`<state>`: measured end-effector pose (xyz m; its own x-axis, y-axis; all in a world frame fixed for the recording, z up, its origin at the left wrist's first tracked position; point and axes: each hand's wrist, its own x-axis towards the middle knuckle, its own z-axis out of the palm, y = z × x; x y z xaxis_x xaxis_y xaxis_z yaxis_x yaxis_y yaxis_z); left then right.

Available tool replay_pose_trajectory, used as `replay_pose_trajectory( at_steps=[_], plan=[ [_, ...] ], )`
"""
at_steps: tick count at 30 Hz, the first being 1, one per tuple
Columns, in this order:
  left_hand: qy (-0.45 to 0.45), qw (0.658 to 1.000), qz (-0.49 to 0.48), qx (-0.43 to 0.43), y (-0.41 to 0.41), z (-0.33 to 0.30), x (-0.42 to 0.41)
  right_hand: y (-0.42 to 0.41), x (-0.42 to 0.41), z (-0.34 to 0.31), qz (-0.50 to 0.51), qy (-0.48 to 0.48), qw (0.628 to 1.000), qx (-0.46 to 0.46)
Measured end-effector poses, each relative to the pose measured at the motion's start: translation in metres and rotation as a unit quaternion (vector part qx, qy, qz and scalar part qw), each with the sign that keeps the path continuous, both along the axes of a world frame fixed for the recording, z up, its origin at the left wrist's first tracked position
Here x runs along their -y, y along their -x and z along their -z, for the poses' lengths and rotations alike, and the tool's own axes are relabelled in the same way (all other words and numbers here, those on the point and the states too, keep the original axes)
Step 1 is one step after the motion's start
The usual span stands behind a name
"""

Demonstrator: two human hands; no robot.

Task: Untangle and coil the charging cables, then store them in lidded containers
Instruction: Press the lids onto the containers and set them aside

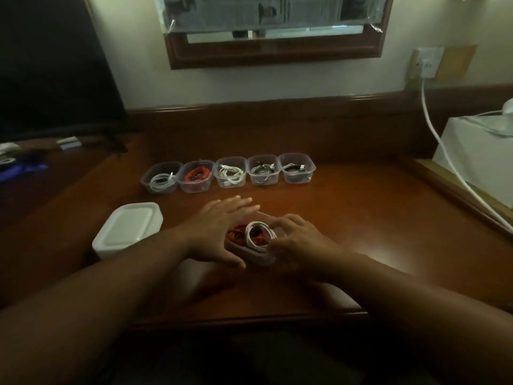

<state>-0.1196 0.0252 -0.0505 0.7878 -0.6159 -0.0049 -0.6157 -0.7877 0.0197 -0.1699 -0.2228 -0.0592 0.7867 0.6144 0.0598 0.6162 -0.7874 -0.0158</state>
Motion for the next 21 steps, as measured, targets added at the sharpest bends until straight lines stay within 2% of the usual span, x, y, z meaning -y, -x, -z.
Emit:
replay_pose_trajectory(
  at_steps=[2,5,10,12,16,21],
  plan=[
    [-0.014,0.999,-0.030,-0.042,0.010,0.001,-0.014,0.008,-0.010,0.001,0.012,-0.061,0.996,-0.064],
    [0.016,0.993,-0.075,-0.087,0.028,0.009,-0.027,0.017,-0.022,0.012,0.043,-0.188,0.967,-0.165],
    [0.067,0.988,-0.128,-0.046,0.051,0.024,-0.030,0.011,-0.038,0.021,0.075,-0.315,0.914,-0.242],
    [0.110,0.986,-0.126,-0.023,0.057,0.027,-0.027,0.010,-0.042,0.025,0.075,-0.338,0.906,-0.245],
    [0.219,0.966,-0.137,-0.025,0.063,0.036,-0.029,0.012,-0.045,0.039,0.092,-0.342,0.915,-0.193],
    [0.286,0.949,-0.128,-0.024,0.066,0.043,-0.031,0.010,-0.043,0.042,0.100,-0.348,0.914,-0.184]
  ],
)
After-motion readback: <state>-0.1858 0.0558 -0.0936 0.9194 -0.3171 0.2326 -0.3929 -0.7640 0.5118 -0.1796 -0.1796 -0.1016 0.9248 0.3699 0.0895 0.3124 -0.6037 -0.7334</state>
